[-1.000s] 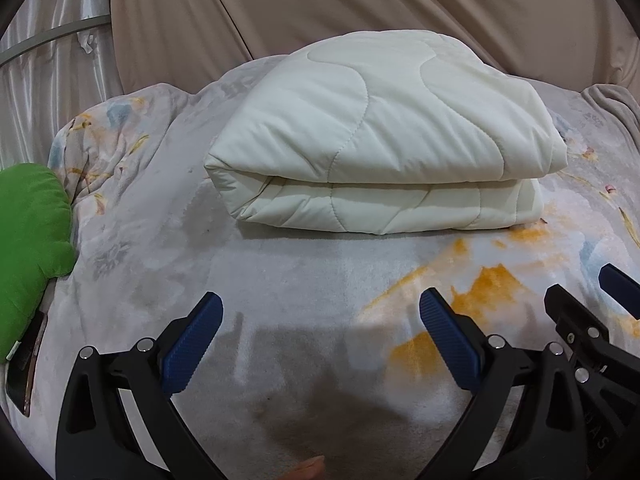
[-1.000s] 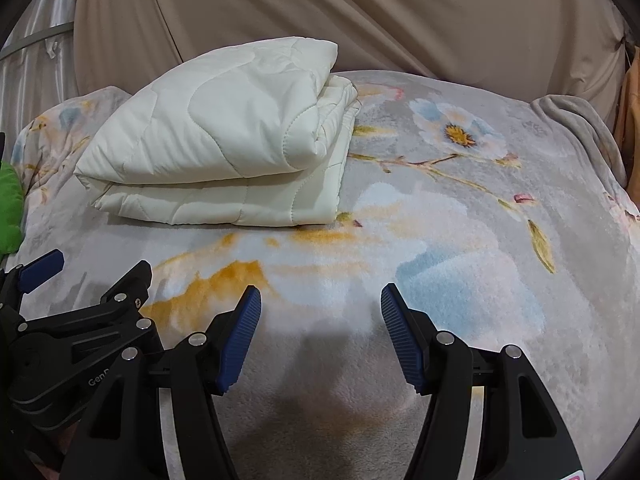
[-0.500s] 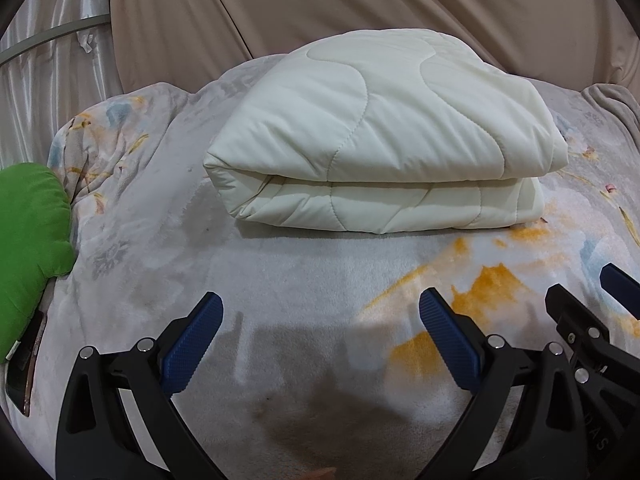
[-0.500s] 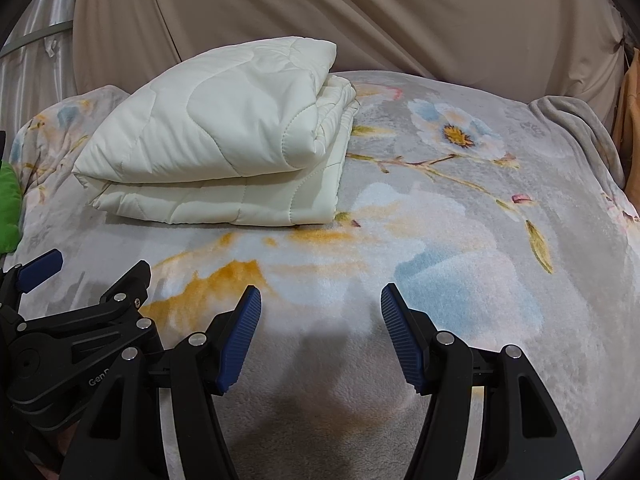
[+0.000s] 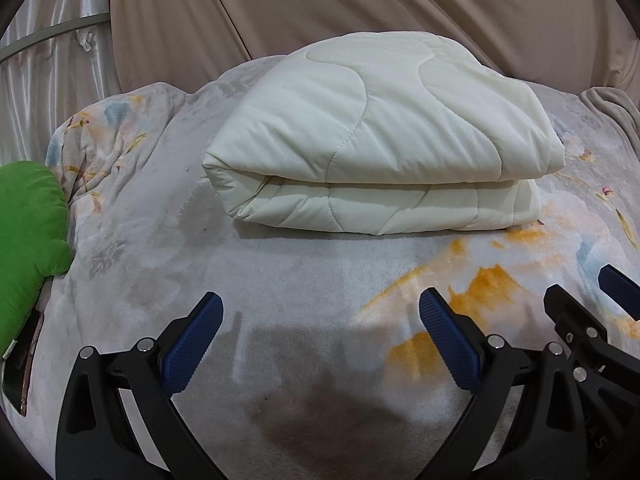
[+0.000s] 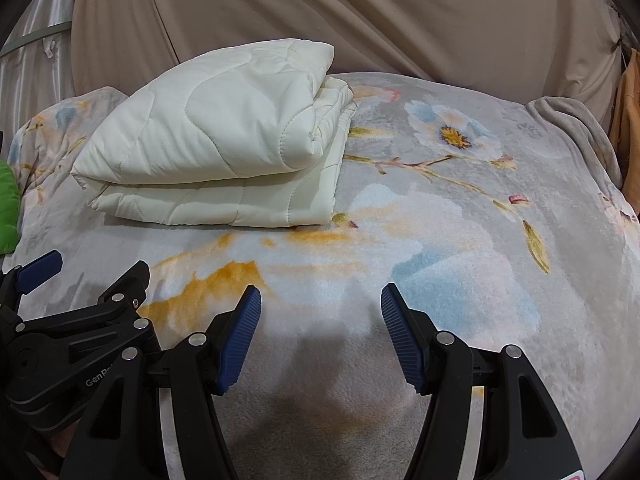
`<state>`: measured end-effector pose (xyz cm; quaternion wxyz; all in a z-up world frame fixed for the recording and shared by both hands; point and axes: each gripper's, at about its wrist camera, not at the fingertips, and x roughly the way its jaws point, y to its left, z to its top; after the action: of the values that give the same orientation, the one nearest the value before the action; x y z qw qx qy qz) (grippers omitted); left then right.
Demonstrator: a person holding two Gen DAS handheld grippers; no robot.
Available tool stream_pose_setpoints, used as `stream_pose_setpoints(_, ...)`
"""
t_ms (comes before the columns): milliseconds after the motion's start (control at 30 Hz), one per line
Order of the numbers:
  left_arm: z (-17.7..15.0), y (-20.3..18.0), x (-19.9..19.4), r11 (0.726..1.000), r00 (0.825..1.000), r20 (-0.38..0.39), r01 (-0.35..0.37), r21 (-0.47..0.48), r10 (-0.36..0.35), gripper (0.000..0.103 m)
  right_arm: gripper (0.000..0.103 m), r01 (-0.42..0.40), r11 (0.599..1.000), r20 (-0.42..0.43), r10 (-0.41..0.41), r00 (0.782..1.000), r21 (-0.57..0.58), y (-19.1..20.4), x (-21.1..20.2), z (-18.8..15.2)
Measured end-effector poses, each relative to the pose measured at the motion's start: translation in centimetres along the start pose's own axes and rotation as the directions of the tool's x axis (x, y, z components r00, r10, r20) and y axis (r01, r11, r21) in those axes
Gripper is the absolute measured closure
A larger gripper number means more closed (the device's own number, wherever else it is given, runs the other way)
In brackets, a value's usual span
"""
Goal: Fold large clothes
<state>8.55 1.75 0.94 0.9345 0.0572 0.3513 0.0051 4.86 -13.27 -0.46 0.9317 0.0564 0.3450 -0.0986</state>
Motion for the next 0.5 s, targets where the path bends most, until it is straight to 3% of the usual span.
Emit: stream_pose_setpoints(500,0.03,-0.08,-0.27,1.000,1.000,0.010,-0.010,0.009,0.010,0.007,0.042,0.008,1.000,0.001,-0.008,1.000,-0.006,0.12,0.00,-0.07)
